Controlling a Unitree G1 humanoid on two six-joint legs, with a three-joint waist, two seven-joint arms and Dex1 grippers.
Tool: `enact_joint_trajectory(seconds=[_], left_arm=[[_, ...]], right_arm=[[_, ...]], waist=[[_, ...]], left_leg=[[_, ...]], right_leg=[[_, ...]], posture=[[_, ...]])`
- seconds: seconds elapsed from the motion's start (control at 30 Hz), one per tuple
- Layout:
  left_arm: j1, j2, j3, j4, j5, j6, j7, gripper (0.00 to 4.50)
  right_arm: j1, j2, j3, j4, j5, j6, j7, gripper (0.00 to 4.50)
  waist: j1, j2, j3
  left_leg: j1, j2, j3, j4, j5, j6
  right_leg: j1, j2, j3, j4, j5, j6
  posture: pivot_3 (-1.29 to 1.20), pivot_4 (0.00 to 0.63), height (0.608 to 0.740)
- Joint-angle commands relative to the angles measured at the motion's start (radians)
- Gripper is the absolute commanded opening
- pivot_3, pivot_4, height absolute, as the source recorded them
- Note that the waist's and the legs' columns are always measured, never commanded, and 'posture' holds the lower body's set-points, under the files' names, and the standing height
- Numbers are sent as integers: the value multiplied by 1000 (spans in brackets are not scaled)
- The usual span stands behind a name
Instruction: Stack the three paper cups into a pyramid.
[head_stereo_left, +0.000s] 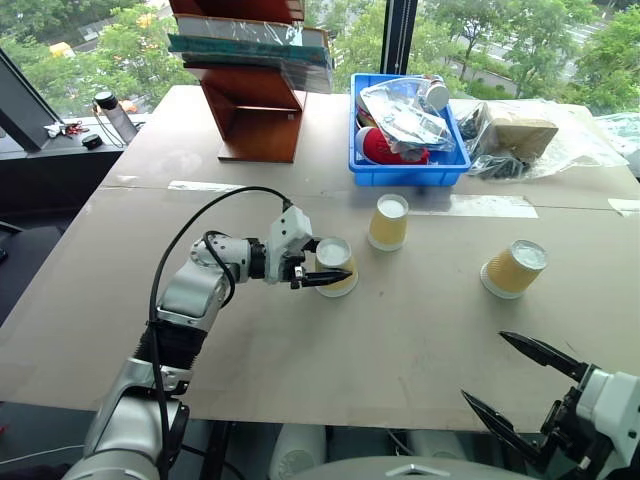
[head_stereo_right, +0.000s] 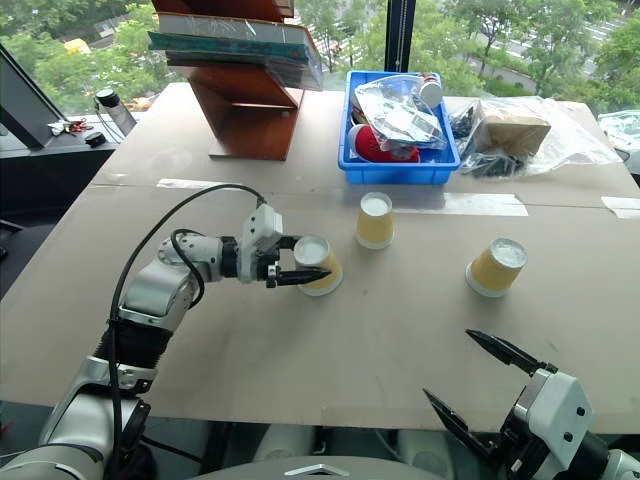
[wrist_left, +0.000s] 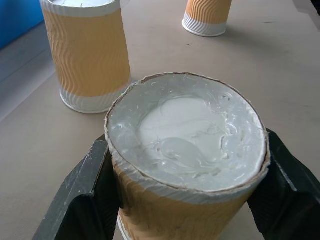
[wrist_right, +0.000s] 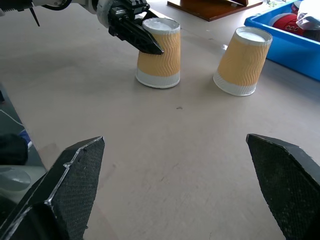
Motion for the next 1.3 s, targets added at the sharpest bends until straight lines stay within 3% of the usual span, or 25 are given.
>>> enact_joint_trajectory(seconds=[0.03,0.7,0.73,0.83,1.1,1.3], left_arm=[[-14,-2,-6,-50,-20,0,-39,2864],[-80,-97,-117,60,96,-128,-74,2864],[-78,-97,-115,59,94,-132,-79,3492],[-74,-97,-111,34,56,-81,-110,4436],[-13,-37,-13,-71,4,-17,-66,4484],[118,38,135,-190,-105,13,-48,4484]], right_arm=[[-3,0,10,-37,-7,-8,-18,4500],[51,26,55,-103,-61,-4,-95,4500],[50,26,57,-105,-62,-2,-101,4500],[29,18,64,-105,-60,13,-117,4500],[-130,23,77,-105,-32,133,-233,4500],[-408,-34,158,-65,-32,371,-335,4500]], waist=[[0,0,0],[0,0,0],[0,0,0],[0,0,0],[-2,0,0],[-4,0,1]], left_leg=[[0,0,0,0,0,0],[-1,0,0,2,0,0],[-1,0,0,2,0,0],[-1,0,0,2,0,0],[-1,0,-1,2,0,0],[0,1,0,2,0,0]], right_leg=[[0,0,0,0,0,0],[0,1,0,0,0,0],[0,0,0,1,0,0],[0,0,0,1,0,0],[0,1,0,1,0,0],[0,1,1,2,0,0]], posture=[[0,150,740],[0,150,740],[0,150,740],[0,150,740],[0,150,740],[0,150,740]])
